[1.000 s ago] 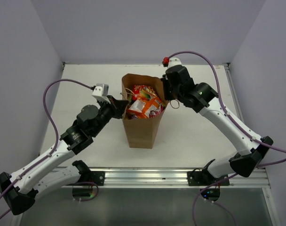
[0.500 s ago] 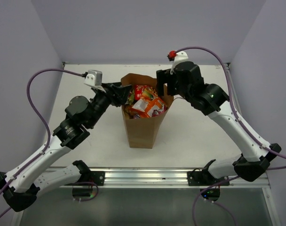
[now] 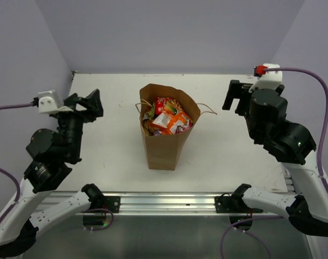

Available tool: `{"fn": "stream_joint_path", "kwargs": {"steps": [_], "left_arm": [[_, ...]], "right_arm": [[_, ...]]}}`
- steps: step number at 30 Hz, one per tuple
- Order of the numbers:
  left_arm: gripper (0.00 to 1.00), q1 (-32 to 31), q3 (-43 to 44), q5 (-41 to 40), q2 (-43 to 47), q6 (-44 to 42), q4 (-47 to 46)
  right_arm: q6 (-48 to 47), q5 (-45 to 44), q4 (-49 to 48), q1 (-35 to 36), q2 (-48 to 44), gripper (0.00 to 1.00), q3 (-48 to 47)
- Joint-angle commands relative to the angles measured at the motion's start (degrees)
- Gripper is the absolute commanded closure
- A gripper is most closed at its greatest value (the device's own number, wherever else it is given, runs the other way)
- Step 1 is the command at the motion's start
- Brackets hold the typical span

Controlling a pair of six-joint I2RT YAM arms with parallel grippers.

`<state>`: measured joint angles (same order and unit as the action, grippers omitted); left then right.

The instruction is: Place the snacks into the paper bag

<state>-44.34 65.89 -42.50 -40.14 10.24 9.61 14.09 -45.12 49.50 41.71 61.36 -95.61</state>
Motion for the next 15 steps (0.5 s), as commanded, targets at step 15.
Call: {"fn": "stream_joint_path", "kwargs": {"steps": [15], "left_arm": [[0.15,3.4,-22.1,-9.9,12.8,-4.8,3.1]], "right_arm": [[18.9,-14.6,9.6,0.2,-17.5,0.02,29.0]]}}
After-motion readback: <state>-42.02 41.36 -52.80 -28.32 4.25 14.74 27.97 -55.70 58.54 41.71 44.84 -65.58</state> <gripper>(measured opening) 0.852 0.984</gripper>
